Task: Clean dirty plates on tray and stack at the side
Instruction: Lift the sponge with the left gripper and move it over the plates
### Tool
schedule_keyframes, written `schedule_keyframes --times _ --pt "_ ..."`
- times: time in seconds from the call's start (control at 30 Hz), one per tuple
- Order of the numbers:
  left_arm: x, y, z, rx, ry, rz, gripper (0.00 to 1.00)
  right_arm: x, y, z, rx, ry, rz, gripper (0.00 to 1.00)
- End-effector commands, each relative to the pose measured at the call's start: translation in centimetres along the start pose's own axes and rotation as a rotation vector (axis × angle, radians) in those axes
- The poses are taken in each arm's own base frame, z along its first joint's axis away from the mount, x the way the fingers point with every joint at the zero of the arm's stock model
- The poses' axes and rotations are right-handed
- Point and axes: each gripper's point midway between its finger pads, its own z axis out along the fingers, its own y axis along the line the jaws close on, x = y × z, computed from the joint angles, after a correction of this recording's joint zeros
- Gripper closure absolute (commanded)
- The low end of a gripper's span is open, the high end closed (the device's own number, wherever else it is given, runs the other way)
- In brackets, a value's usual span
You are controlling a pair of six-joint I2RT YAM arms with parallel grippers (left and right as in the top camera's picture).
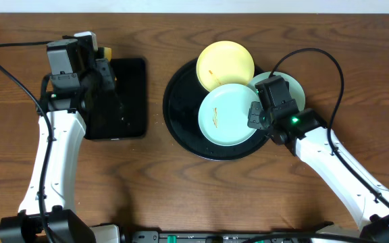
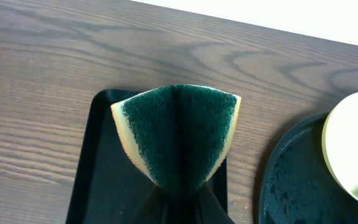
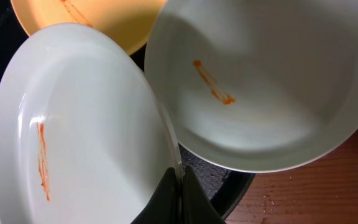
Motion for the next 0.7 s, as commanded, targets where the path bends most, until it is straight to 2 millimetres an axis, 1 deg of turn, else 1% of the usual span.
schedule_keyframes --times 0.0,0.03,0.07,0.1,0.13,0.17,0.2,0.27,0.3,0.33,0.37,0.43,0.5,0.57,0.63,0.67 --pt "0.0 -0.8 -0.1 0.051 0.007 -0.015 0.93 0.0 -0.2 0.1 0.002 0.001 0.011 0.99" --pt "-0.2 -1.6 -0.2 0.099 0.002 -0.005 0.93 0.0 -0.2 0.1 0.002 0.001 0.011 0.99" --pt "-0.5 -2.0 -0.3 0.122 -0.013 0.028 0.93 0.0 -0.2 0.1 0.002 0.001 0.011 0.99" --pt "-1.3 -1.5 -0.5 0.088 -0.047 0.063 0.93 0.0 -0.2 0.1 0.002 0.001 0.011 0.99" --pt "-2.1 -0.1 -0.5 0.005 -0.078 0.059 0.93 0.0 -0.2 0.1 0.003 0.001 0.011 0.99" --pt "-2.4 0.8 -0.6 -0.048 -0.091 0.021 0.93 0.0 -0.2 0.1 0.003 0.001 0.011 0.99" --pt "-2.2 0.8 -0.6 -0.048 -0.085 -0.008 0.93 0.0 -0.2 0.1 0.002 0.001 0.011 0.99" --pt "-0.9 0.1 -0.5 -0.009 -0.031 -0.021 0.92 0.0 -0.2 0.1 0.002 0.001 0.011 0.99" --pt "0.0 0.2 -0.4 -0.013 0.004 -0.024 0.89 0.0 -0.2 0.1 0.002 0.001 0.011 0.99" --pt "0.6 0.2 -0.2 -0.016 0.031 -0.027 0.75 0.0 -0.1 0.1 0.002 0.001 0.011 0.99" --pt "1.2 0.3 0.0 -0.019 0.055 -0.030 0.58 0.0 -0.1 0.1 0.002 0.001 0.011 0.99" --pt "2.1 0.4 0.4 -0.022 0.090 -0.030 0.93 0.0 -0.2 0.1 0.002 0.001 0.011 0.99" --pt "2.1 0.5 0.5 -0.022 0.092 -0.023 0.92 0.0 -0.2 0.1 0.002 0.001 0.011 0.99" --pt "1.9 0.4 0.5 -0.021 0.082 -0.022 0.86 0.0 -0.2 0.1 0.002 0.001 0.011 0.99" --pt "1.8 0.4 0.5 -0.021 0.080 -0.022 0.89 0.0 -0.1 0.1 0.002 0.001 0.011 0.99" --pt "1.8 0.4 0.5 -0.021 0.080 -0.022 0.86 0.0 -0.1 0.1 0.002 0.001 0.010 0.99"
